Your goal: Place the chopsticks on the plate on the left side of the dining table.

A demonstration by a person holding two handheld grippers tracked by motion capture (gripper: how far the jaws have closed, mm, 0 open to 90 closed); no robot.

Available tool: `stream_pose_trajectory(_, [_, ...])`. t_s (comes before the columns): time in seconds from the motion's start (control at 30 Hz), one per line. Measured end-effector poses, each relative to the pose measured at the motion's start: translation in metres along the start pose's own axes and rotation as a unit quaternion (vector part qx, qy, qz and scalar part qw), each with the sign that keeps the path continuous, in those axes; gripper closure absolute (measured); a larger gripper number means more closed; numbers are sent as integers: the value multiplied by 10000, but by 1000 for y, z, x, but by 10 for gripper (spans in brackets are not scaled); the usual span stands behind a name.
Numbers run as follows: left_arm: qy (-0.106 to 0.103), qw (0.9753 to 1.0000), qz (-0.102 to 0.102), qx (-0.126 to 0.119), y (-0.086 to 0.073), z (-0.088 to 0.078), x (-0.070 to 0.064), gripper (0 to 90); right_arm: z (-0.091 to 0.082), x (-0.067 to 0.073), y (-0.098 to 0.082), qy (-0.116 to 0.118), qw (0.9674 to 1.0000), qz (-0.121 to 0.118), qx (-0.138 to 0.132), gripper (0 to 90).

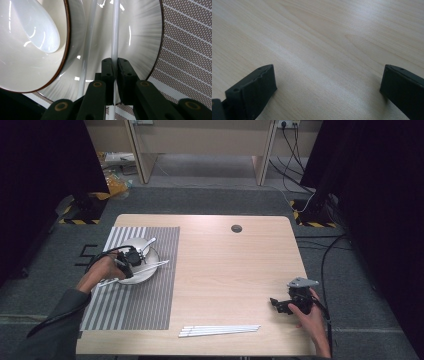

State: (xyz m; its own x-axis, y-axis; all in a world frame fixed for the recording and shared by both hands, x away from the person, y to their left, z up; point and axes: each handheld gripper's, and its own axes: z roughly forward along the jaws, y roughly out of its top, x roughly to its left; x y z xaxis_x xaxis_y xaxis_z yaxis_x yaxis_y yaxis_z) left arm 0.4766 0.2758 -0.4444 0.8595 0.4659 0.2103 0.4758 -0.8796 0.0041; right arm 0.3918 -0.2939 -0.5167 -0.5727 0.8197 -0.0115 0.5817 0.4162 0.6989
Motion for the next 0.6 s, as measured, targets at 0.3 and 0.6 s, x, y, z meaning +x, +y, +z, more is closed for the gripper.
stream_pose_trajectory(0.3, [-7,10000,-7,-40,5,1,3,820,0,0,0,1,10000,0,0,4])
stream_pose_trajectory(0.6, [8,9999,-70,-76,3,-2,3,771,0,0,0,1,10000,-1,0,4])
